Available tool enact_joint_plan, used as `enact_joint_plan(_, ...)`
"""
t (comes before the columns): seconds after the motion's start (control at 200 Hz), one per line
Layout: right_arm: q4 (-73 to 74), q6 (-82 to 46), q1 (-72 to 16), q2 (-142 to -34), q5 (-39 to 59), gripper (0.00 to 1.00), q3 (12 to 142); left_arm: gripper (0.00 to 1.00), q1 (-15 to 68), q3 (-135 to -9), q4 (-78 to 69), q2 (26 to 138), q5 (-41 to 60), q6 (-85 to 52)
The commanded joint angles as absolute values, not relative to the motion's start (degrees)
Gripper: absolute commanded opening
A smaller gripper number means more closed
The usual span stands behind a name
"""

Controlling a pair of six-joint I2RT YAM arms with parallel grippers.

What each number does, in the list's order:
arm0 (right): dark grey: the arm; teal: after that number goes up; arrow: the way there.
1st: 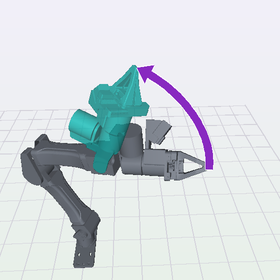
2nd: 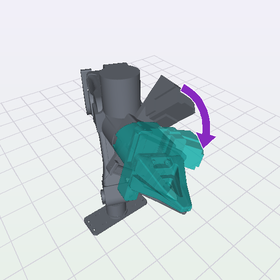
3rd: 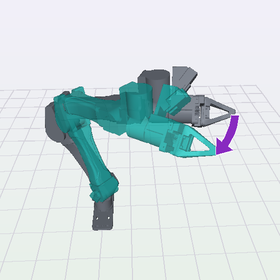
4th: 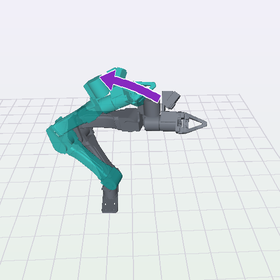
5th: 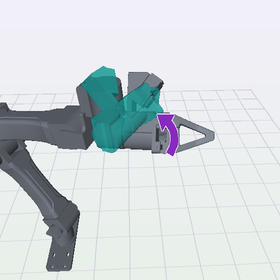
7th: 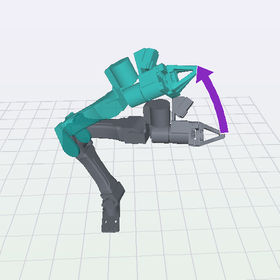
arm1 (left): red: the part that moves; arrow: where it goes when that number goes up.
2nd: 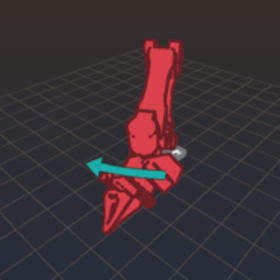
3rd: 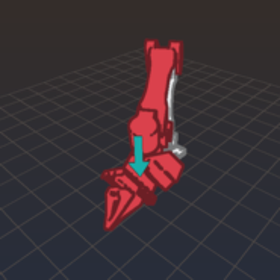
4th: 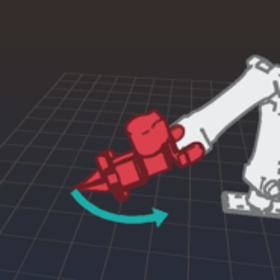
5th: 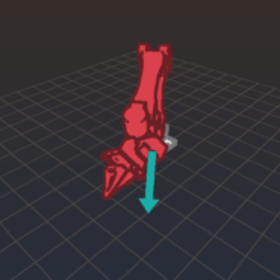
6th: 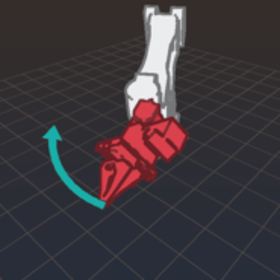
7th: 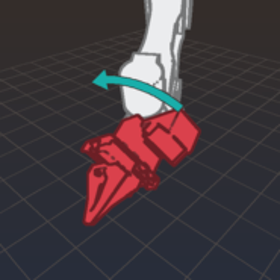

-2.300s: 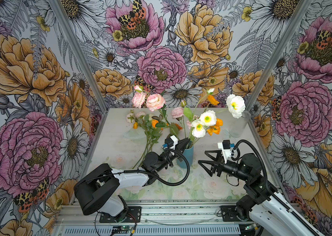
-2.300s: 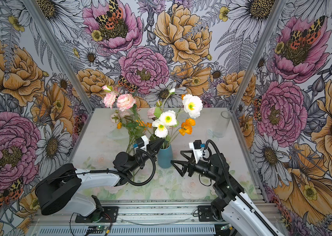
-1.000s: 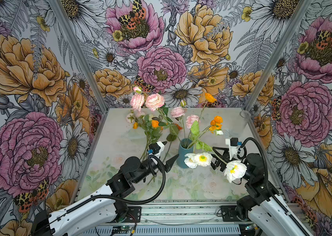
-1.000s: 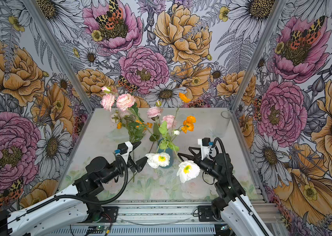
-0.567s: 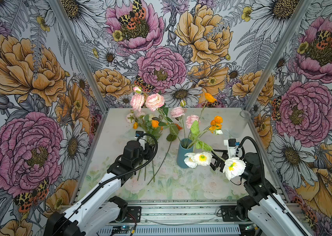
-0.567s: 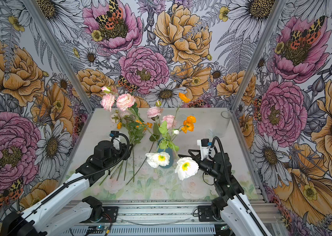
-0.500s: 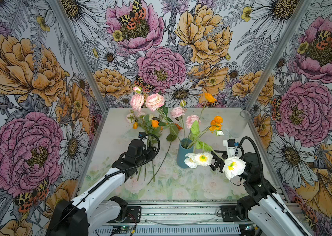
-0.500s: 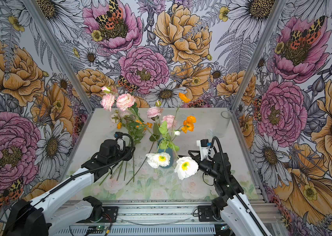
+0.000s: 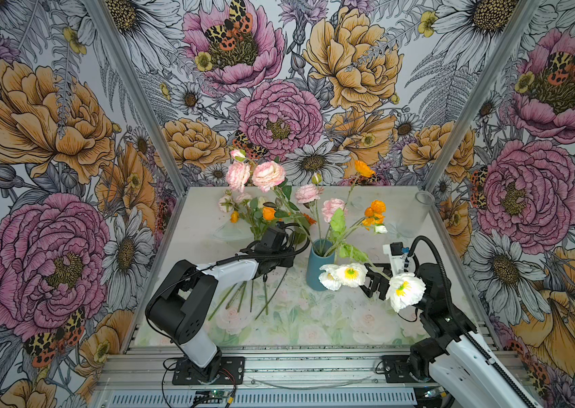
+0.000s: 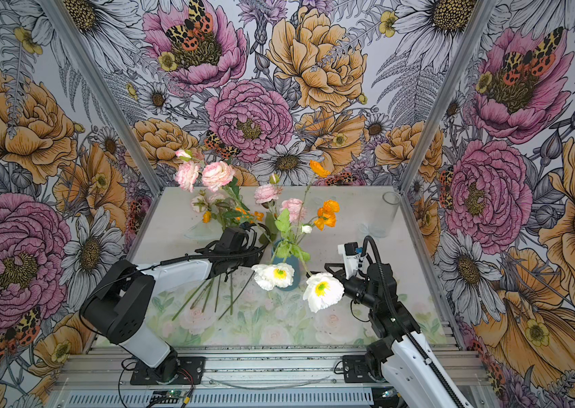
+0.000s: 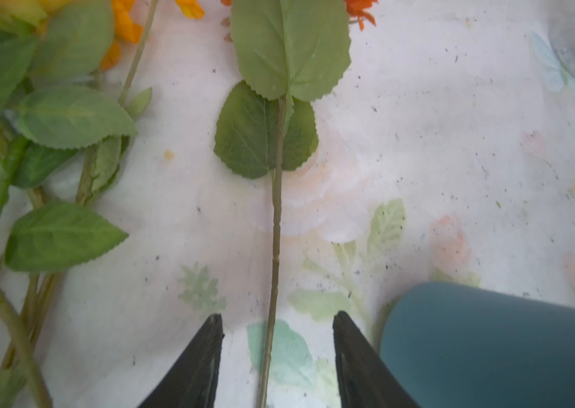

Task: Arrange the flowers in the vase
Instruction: 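Lower the left gripper and close it on the sunflower stem, then lift the orange sunflower high above the table with the left gripper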

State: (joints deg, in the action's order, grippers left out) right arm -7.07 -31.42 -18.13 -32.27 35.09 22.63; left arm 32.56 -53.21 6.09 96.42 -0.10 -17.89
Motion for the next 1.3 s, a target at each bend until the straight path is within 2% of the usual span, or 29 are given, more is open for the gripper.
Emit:
enact_joint_plan(0.0,-6.70,-30.06,-17.77,-31.54,36.33,0.99,22.33,0.51,33.69,-57.42,5.96,100.33,-4.16,-16.41)
enact_joint_plan(0.185,-6.77,-29.77,-17.84,-31.86,37.14,0.99,22.76,0.47,34.19,-61.29,7.84,106.94,-5.63,-15.65)
enact_joint_plan(0.5,-6.77,-29.28,-17.82,-31.77,37.01,1.00,22.33,0.42,34.31,-62.74,10.08,109.74,-7.75,-15.31)
enact_joint_plan(0.59,-6.77,-29.25,-17.78,-32.02,37.08,0.99,22.41,0.33,34.41,-63.69,10.91,111.06,-7.30,-14.96)
enact_joint_plan(0.781,-6.76,-29.27,-17.76,-32.14,37.04,0.99,22.43,0.08,34.67,-64.33,12.16,112.07,-7.29,-14.49)
enact_joint_plan(0.876,-6.77,-29.23,-17.77,-32.31,37.07,0.99,22.56,0.00,34.48,-63.27,12.48,110.16,-8.01,-14.24)
enact_joint_plan(1.026,-6.67,-29.17,-17.82,-32.77,36.95,1.00,22.77,0.00,33.13,-60.22,12.48,104.89,-8.53,-14.11)
enact_joint_plan(1.296,-6.68,-29.84,-17.84,-33.04,37.16,1.00,24.14,0.00,25.94,-53.55,12.11,88.52,-4.92,-16.28)
